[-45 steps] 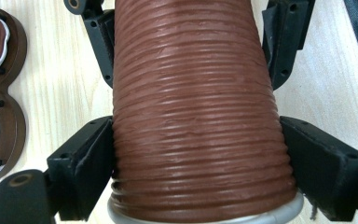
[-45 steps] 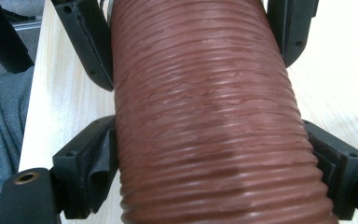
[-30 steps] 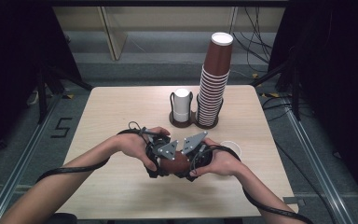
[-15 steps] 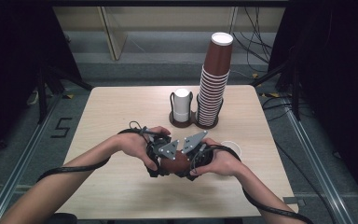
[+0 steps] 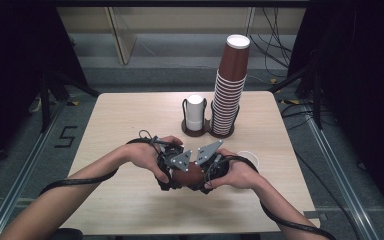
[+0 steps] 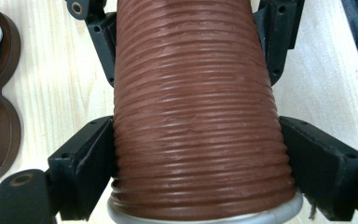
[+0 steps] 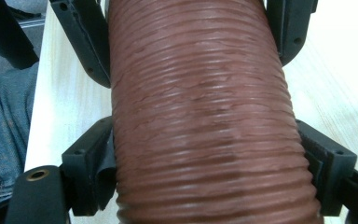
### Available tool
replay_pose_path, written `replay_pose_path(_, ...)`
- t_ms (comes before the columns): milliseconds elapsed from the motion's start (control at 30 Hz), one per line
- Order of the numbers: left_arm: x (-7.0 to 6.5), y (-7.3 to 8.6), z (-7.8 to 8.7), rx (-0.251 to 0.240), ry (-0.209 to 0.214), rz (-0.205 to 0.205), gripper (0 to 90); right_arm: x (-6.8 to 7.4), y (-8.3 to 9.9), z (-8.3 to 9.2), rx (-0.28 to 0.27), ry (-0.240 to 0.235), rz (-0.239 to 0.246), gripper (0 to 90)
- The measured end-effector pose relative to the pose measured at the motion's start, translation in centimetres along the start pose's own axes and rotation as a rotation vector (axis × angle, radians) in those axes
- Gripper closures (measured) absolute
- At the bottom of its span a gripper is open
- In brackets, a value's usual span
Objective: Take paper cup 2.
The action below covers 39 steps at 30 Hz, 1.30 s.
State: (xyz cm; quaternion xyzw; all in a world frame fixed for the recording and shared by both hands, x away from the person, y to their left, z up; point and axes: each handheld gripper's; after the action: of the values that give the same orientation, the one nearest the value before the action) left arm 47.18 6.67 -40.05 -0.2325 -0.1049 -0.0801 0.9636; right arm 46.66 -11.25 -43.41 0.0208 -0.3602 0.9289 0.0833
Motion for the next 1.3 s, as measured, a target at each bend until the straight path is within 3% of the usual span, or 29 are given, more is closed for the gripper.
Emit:
replay_pose_path(67,0.0,0.0,0.0,0.001,0.007,0.008,13.2,-0.1,0.0,0.0,-0.009,-0.006,0.020,20.2)
replay_pose_path(233,0.0,0.2,0.0,-0.013,0.010,0.031,11.4,0.0,0.1,0.0,-0.025,-0.020,0.012,20.1)
replay_pose_path(433,-0.1,0.6,-0.1,-0.012,0.010,0.037,3.4,-0.1,0.1,0.4,-0.052,-0.012,0.024,20.1)
replay_pose_path(467,-0.1,0.6,-0.1,-0.015,0.007,0.035,2.6,0.1,0.2,0.4,-0.054,-0.019,-0.014,20.1)
replay_pose_path(500,-0.1,0.7,0.0,-0.020,0.000,0.039,2.3,-0.1,0.2,0.4,-0.060,-0.020,0.014,20.1)
replay_pose_path(567,0.0,0.8,0.1,-0.026,-0.009,0.047,0.0,-0.1,0.3,0.5,-0.071,-0.007,0.024,20.1)
replay_pose_path(733,0.0,1.2,0.1,-0.035,-0.018,0.064,0.0,-0.2,0.8,0.8,-0.096,-0.010,-0.005,20.1)
replay_pose_path(767,0.1,1.2,0.1,-0.039,-0.021,0.067,0.0,-0.2,0.8,0.8,-0.098,0.003,0.010,20.1)
replay_pose_path(833,0.1,1.3,0.2,-0.045,-0.024,0.072,0.0,-0.1,1.0,0.9,-0.102,-0.005,-0.035,20.1)
replay_pose_path(867,0.1,1.4,0.2,-0.045,-0.024,0.080,0.0,-0.3,1.0,0.9,-0.109,0.003,0.002,20.1)
replay_pose_path(1200,0.2,1.7,0.1,-0.056,-0.033,0.099,0.0,-0.3,1.2,1.0,-0.138,-0.002,0.002,20.1)
replay_pose_path(1300,0.3,1.9,0.1,-0.054,-0.035,0.107,0.0,-0.1,1.3,1.0,-0.140,-0.002,-0.024,20.1)
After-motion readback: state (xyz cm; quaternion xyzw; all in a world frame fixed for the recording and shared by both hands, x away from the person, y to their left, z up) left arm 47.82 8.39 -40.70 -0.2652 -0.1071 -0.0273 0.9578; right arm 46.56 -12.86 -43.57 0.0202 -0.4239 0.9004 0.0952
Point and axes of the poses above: each handheld gripper's, and its own axes: z roughly backward along the jaws, y roughly out of its underside, x roughly to its left, and after that the axes turned 5 degrees about -y, right-handed
